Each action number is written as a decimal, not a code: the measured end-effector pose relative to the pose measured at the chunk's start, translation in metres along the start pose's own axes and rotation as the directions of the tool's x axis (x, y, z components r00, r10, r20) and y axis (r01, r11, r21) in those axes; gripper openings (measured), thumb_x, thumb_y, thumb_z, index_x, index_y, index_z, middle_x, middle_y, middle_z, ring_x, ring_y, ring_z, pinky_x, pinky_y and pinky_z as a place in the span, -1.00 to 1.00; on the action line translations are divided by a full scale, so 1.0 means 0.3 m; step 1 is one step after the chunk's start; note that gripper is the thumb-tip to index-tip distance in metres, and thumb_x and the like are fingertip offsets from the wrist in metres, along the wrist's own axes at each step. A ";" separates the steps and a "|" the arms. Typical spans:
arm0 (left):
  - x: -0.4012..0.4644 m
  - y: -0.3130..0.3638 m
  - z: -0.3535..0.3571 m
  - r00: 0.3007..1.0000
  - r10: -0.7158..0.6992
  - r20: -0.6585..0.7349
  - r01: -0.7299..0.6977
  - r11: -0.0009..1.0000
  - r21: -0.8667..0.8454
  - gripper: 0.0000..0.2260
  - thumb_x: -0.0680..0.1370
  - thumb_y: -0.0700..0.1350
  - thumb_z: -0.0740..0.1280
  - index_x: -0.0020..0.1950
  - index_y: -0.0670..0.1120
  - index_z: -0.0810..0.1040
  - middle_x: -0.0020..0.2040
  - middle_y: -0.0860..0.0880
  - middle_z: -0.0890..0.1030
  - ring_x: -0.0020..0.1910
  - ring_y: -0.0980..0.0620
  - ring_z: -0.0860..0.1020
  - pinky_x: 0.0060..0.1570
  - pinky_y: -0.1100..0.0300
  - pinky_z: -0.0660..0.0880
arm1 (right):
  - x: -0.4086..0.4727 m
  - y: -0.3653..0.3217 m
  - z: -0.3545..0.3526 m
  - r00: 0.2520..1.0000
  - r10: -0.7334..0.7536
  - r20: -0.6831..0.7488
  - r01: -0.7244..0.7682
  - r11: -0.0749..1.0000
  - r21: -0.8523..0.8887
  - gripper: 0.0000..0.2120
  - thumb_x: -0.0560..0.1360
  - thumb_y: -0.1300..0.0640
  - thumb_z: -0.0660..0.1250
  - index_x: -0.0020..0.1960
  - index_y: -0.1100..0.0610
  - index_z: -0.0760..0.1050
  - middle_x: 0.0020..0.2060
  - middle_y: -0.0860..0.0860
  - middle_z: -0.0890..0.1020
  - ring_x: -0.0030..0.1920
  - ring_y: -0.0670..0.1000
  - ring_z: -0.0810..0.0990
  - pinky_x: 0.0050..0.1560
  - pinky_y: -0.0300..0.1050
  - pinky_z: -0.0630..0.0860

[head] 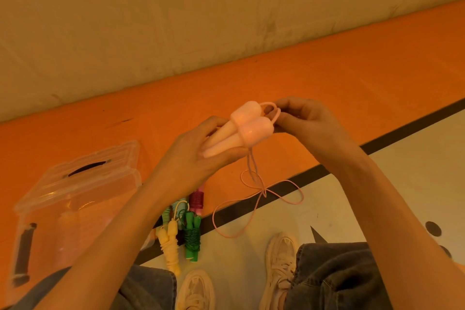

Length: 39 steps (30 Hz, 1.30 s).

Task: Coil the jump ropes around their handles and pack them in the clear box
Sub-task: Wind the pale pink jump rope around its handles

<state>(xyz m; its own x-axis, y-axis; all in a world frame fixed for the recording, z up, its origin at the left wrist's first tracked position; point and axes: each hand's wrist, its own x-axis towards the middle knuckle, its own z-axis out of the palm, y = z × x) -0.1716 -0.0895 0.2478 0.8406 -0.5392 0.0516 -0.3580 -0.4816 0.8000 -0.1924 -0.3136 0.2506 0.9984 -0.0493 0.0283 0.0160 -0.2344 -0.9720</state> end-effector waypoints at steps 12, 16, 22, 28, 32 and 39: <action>0.005 0.004 0.019 0.988 -0.038 0.150 0.076 0.962 -0.261 -0.67 0.40 0.12 0.40 0.12 0.12 0.45 -0.10 0.12 0.59 -0.21 0.17 0.56 -0.30 0.40 0.40 | -0.008 -0.020 0.015 0.989 0.043 0.140 -0.091 0.927 0.363 -0.86 0.47 0.23 0.23 -0.03 0.24 0.52 -0.15 0.05 0.61 -0.16 -0.09 0.60 -0.10 -0.25 0.56; 0.005 -0.020 0.016 0.994 -0.052 0.094 0.059 0.996 -0.063 -0.63 0.39 0.29 0.40 0.11 0.21 0.43 -0.09 0.25 0.53 -0.21 0.20 0.52 -0.28 0.26 0.43 | -0.009 -0.012 0.004 0.992 0.106 0.066 -0.112 0.988 0.105 -0.84 0.55 0.28 0.24 0.05 0.24 0.58 -0.11 0.19 0.63 -0.13 0.04 0.60 -0.12 -0.22 0.59; -0.002 -0.027 0.026 0.997 -0.035 0.072 0.029 0.996 0.081 -0.52 0.34 0.45 0.19 0.17 0.27 0.37 -0.13 0.16 0.56 -0.22 0.19 0.52 -0.27 0.07 0.47 | -0.008 -0.015 0.008 0.972 0.229 0.043 -0.233 0.950 0.209 -0.84 0.53 0.34 0.24 0.04 0.30 0.57 -0.10 0.20 0.62 -0.19 -0.01 0.61 -0.22 -0.26 0.58; 0.006 -0.028 0.028 0.999 -0.031 0.030 0.029 0.996 0.079 -0.61 0.39 0.43 0.17 0.12 0.29 0.36 -0.18 0.10 0.55 -0.28 0.14 0.52 -0.29 0.01 0.48 | -0.003 -0.031 0.006 0.968 0.228 0.108 -0.252 0.844 0.473 -0.80 0.53 0.37 0.18 0.05 0.32 0.56 -0.12 0.12 0.64 -0.12 0.00 0.63 -0.12 -0.21 0.59; 0.007 -0.028 0.027 0.999 -0.033 0.011 0.033 0.998 0.048 -0.71 0.43 0.41 0.20 0.05 0.31 0.36 -0.21 0.08 0.54 -0.31 0.12 0.52 -0.33 0.10 0.43 | -0.004 -0.034 0.003 0.962 0.235 0.143 -0.274 0.782 0.559 -0.70 0.46 0.18 0.26 0.13 0.30 0.53 -0.08 0.12 0.62 -0.07 0.02 0.59 -0.07 -0.17 0.58; 0.000 -0.031 0.021 0.999 -0.034 0.023 0.031 0.995 0.100 -0.67 0.44 0.39 0.17 0.11 0.29 0.32 -0.19 0.10 0.53 -0.27 0.15 0.51 -0.37 0.19 0.40 | -0.012 -0.027 0.013 0.978 0.207 0.030 -0.205 0.924 0.323 -0.84 0.51 0.18 0.27 0.02 0.14 0.60 -0.11 0.06 0.68 -0.12 -0.02 0.63 -0.16 -0.24 0.59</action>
<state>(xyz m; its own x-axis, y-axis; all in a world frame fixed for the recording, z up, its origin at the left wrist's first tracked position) -0.1709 -0.0895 0.2367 0.8425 -0.5386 0.0105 -0.3702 -0.5647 0.7377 -0.1959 -0.3077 0.2576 0.9813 -0.0679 -0.1799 -0.1721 0.1071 -0.9792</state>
